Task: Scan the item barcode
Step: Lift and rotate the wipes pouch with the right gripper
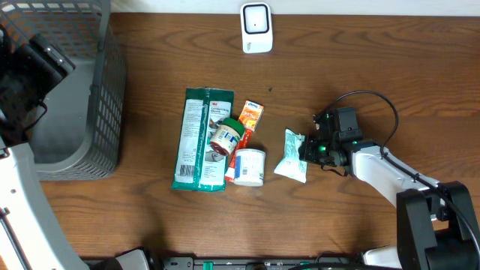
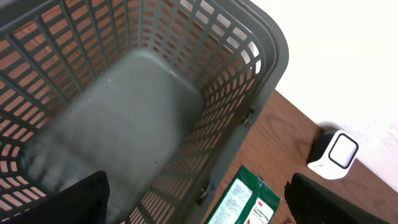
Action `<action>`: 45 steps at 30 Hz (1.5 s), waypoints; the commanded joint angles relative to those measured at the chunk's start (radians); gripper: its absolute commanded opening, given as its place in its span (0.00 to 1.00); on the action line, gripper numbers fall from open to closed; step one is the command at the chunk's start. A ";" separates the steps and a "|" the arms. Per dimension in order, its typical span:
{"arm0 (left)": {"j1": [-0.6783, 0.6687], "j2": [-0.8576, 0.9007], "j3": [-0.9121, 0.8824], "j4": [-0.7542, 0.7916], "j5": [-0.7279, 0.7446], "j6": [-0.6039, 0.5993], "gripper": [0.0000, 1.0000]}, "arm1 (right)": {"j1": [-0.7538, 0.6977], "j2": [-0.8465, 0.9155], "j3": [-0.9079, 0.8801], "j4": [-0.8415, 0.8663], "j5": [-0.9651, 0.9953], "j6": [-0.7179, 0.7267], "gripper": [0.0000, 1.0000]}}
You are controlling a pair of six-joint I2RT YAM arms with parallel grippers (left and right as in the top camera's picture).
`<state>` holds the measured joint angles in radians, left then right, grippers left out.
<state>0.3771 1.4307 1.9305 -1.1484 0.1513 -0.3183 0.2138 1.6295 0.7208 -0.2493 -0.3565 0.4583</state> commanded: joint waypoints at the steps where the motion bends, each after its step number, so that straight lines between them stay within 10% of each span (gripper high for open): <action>1: 0.004 0.001 0.002 -0.002 -0.002 -0.009 0.88 | 0.007 0.028 0.000 -0.010 0.001 0.027 0.01; 10: 0.004 0.001 0.002 -0.002 -0.002 -0.009 0.88 | -0.023 -0.174 0.122 -0.120 -0.103 -0.028 0.61; 45: 0.004 0.001 0.002 -0.002 -0.002 -0.009 0.88 | -0.005 0.181 0.114 -0.160 -0.030 -0.014 0.58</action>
<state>0.3771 1.4307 1.9305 -1.1484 0.1513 -0.3183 0.2005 1.7481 0.8783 -0.3634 -0.4168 0.4587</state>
